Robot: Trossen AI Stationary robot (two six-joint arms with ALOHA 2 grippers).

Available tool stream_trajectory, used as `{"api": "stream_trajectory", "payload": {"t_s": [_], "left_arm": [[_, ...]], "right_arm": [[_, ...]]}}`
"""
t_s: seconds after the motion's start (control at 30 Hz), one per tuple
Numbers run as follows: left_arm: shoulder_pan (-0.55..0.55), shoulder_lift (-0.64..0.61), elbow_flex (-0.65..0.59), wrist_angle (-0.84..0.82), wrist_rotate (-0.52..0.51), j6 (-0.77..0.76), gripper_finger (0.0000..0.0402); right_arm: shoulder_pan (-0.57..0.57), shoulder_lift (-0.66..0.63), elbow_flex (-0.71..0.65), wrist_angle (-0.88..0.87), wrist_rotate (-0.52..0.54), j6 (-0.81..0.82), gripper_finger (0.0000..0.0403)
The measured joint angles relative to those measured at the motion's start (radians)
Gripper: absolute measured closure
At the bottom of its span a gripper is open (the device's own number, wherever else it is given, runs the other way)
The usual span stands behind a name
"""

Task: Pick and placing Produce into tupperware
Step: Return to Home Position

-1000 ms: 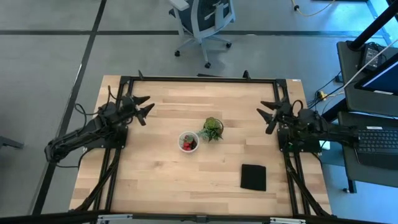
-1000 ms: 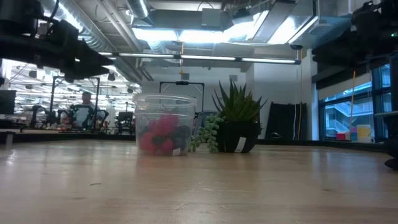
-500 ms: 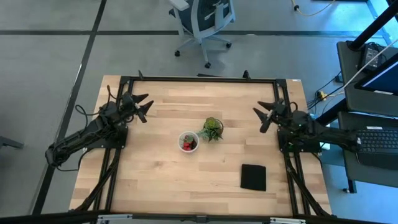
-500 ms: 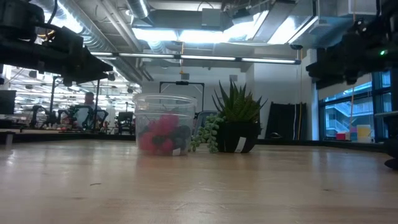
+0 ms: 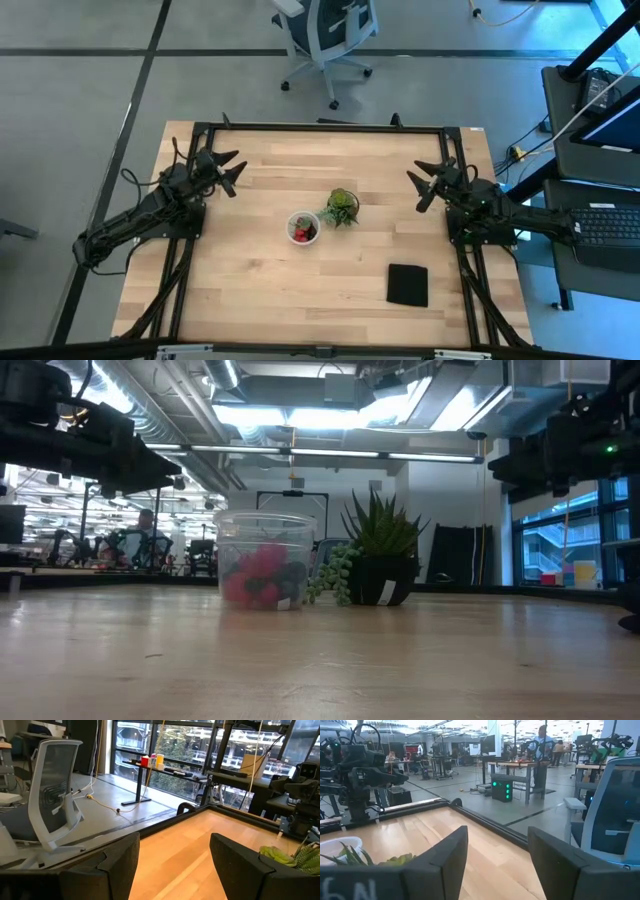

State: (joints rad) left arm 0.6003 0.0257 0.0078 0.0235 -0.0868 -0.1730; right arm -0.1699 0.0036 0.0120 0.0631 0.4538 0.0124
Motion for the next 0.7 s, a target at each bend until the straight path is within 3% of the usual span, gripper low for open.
{"api": "stream_trajectory", "payload": {"t_s": [0.7], "left_arm": [[0.000,0.000,0.000,0.000,0.000,0.000,0.0166]], "right_arm": [[0.000,0.000,0.000,0.000,0.000,0.058,0.0196]]}}
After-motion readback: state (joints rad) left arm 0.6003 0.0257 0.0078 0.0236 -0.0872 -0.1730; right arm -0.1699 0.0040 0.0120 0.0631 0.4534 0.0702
